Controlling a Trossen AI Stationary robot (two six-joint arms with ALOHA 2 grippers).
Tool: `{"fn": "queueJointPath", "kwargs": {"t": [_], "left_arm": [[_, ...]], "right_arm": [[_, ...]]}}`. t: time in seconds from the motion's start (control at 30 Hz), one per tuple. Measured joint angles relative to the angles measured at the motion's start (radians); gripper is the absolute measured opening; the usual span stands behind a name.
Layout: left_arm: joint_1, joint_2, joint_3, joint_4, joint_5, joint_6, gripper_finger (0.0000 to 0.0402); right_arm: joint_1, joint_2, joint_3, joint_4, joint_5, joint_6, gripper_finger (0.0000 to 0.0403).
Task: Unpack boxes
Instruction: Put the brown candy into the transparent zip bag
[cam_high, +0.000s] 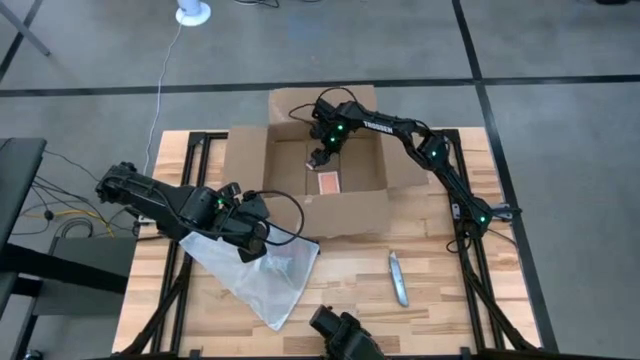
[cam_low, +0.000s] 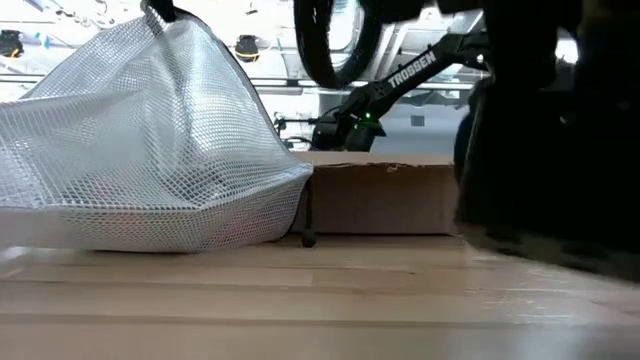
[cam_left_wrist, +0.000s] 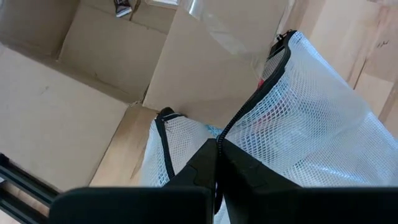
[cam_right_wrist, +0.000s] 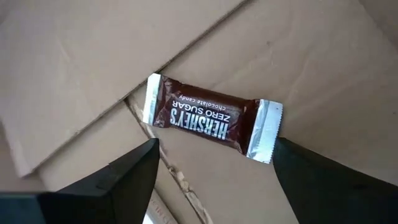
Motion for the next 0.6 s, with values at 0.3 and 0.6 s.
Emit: {"fn": "queueJointPath", "kwargs": {"t": [0.3,0.6], "left_arm": [[0.0,0.0,0.0,-0.002,-0.002,0.003,0.0],[0.0,0.0,0.0,-0.007,-0.002,0.002,0.0]], "right_arm": [[0.001,0.004,-0.002,0.007,-0.077,0.006,0.0189],[0.002,0.005,-0.002,0.045,-0.113,-0.003,0.0072]]}}
